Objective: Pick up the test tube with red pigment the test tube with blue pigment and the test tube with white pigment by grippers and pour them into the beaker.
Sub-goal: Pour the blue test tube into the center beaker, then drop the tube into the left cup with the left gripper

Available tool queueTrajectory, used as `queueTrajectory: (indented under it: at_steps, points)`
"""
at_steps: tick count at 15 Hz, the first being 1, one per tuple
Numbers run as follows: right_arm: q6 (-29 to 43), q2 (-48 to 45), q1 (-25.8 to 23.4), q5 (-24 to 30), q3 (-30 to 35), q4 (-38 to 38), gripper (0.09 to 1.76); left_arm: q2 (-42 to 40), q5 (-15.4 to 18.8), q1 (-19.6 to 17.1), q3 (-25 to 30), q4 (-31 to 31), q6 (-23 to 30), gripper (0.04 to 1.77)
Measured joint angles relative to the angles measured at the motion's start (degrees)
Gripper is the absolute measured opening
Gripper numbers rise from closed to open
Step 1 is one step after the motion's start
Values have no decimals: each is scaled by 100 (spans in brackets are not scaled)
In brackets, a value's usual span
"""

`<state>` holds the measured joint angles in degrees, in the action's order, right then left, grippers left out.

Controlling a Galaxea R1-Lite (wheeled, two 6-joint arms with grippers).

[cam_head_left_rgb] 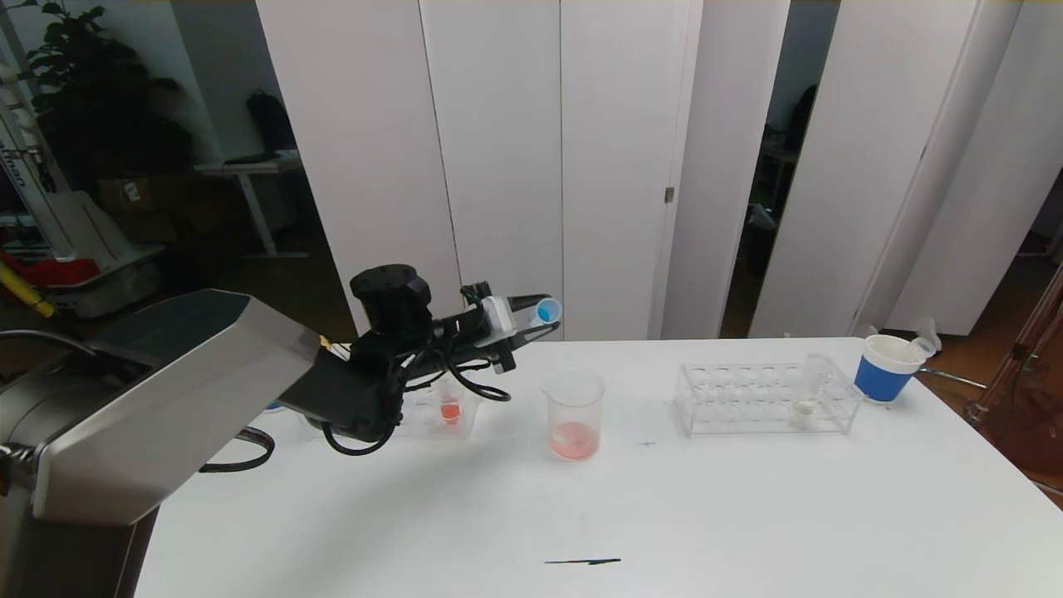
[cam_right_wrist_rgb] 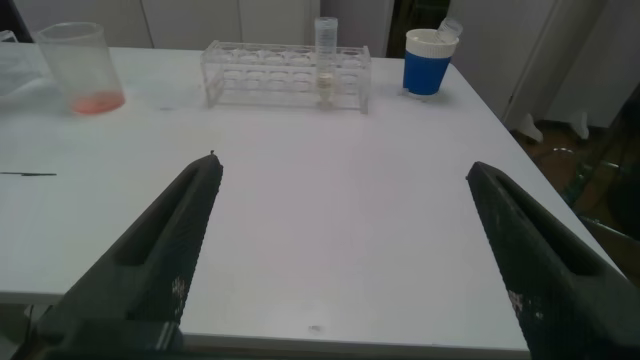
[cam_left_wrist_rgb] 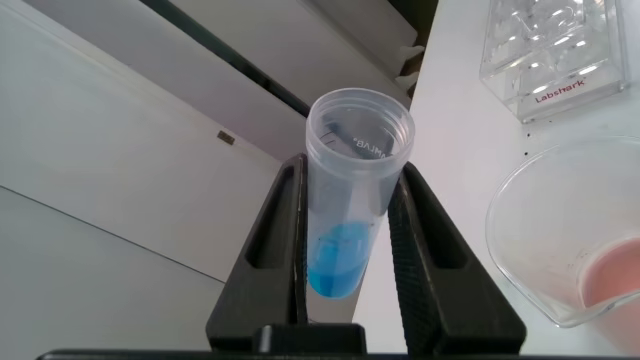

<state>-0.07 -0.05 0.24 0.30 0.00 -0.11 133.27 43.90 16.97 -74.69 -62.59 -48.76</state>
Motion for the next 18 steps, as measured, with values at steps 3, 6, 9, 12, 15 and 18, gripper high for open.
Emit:
queueTrajectory:
  at_steps: [3, 6, 9, 12, 15, 18]
  points:
    - [-2, 0, 0, 0, 0, 1, 175, 78, 0, -16, 22, -221, -366, 57]
    - [0, 0, 0, 2, 0, 1, 175, 102, -2, -33, 41, -325, -663, 57]
    - [-2, 0, 0, 0, 0, 1, 175, 124, -21, -44, 50, -450, -1019, 57]
    - [0, 0, 0, 0, 0, 1, 175, 162, -55, -44, 52, -533, -1425, 57]
    - [0, 0, 0, 0, 0, 1, 175, 223, -101, -40, 24, -533, -1629, 57]
    - [-2, 0, 0, 0, 0, 4, 175, 282, -179, -38, -4, -571, -1882, 57]
